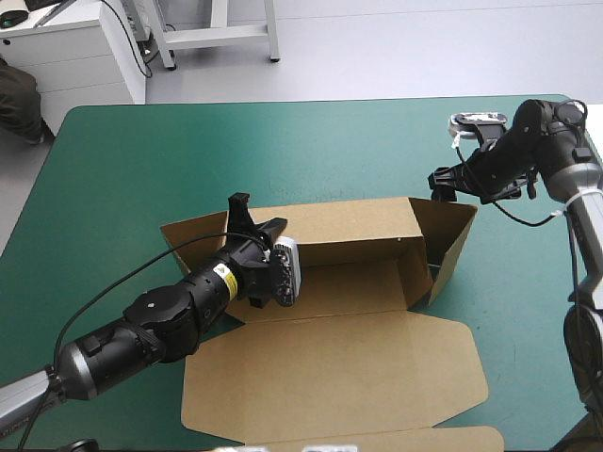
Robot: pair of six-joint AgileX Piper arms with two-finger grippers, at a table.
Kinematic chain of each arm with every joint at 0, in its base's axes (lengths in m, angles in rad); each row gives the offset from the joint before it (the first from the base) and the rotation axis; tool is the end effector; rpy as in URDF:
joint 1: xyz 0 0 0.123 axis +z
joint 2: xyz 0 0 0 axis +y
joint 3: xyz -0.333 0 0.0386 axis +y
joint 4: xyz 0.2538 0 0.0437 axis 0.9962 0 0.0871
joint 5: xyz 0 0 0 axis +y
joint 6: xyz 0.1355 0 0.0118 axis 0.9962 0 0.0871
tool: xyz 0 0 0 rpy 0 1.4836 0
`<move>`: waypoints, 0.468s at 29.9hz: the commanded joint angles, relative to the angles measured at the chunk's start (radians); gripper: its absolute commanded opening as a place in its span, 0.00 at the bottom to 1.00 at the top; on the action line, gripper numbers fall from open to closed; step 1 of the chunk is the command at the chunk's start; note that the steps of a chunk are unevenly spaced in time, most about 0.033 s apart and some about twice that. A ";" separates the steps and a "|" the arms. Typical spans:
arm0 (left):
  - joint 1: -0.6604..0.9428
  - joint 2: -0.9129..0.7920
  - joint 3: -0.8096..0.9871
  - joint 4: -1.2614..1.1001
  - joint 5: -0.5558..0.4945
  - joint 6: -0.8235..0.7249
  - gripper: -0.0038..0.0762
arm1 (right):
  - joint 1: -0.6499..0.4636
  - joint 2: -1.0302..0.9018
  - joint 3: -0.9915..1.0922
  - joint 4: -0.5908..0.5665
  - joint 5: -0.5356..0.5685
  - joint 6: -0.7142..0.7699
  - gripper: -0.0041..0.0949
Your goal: Fold the box
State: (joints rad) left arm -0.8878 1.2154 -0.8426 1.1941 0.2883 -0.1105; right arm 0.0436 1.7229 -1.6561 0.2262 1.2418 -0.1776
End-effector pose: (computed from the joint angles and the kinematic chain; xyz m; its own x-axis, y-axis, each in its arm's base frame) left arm 0.2133 -0.2051 0.3465 0.4042 0.8430 -0.3551 0.4983 0.1227 0.8583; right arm 0.3896 0.0459 0.3484 -0.9189 -0.1410 -0.3685 -0.2127 0.9636 0.1617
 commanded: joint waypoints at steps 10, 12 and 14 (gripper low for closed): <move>-0.002 -0.013 -0.023 -0.020 0.044 -0.029 0.07 | -0.009 -0.207 0.136 0.040 0.014 -0.034 0.84; -0.002 -0.013 -0.023 -0.020 0.044 -0.032 0.07 | -0.009 -0.232 0.175 0.050 0.014 -0.048 0.84; -0.002 -0.013 -0.023 -0.020 0.044 -0.032 0.07 | -0.009 -0.258 0.214 0.090 0.012 -0.077 0.84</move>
State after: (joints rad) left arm -0.8878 1.2154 -0.8433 1.1926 0.2996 -0.1135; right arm 0.0425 1.5362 -1.4629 0.2589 1.2364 -0.2122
